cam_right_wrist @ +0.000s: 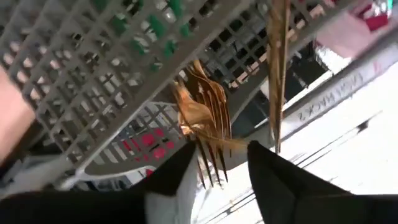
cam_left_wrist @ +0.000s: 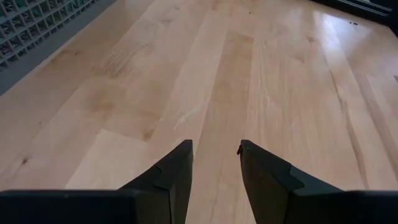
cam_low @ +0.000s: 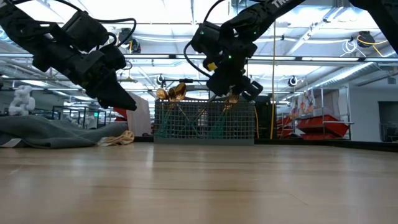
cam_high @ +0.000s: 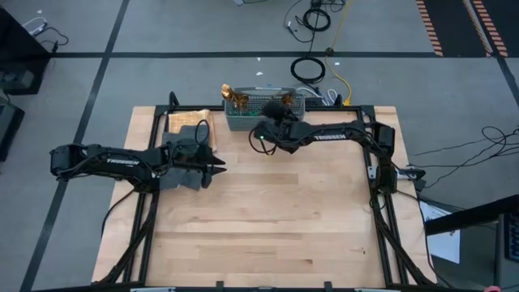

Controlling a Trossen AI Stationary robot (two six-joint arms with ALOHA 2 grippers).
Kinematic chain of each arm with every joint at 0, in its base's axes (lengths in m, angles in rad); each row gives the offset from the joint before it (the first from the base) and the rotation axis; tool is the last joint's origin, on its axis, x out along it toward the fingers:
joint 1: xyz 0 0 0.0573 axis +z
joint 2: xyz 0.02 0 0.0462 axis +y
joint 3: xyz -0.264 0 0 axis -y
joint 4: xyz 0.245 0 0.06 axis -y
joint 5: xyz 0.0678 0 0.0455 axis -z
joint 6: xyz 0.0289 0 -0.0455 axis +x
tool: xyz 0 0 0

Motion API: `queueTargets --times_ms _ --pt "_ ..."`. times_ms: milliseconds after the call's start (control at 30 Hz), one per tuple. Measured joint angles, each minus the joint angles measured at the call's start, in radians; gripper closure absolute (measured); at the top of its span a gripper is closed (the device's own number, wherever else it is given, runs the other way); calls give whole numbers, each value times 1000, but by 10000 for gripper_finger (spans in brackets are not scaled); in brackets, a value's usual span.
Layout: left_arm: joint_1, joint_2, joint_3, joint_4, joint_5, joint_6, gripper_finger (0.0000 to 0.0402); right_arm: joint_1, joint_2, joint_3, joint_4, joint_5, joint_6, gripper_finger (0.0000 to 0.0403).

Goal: Sort silverware
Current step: Put the green fork into the silverware basket, then return to Home Position

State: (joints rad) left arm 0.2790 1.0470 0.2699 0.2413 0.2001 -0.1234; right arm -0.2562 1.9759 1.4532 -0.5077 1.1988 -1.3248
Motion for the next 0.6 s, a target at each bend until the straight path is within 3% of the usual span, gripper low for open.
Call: queueTargets --times_ms 200,467,600 --pt "0 0 0 0 0 -1 262 0 -10 0 34 9 102 234" --pt "0 0 0 18 0 -20 262 2 -60 0 -3 30 207 232" --pt "0 0 0 57 0 -54 262 2 -108 0 -99 32 362 232"
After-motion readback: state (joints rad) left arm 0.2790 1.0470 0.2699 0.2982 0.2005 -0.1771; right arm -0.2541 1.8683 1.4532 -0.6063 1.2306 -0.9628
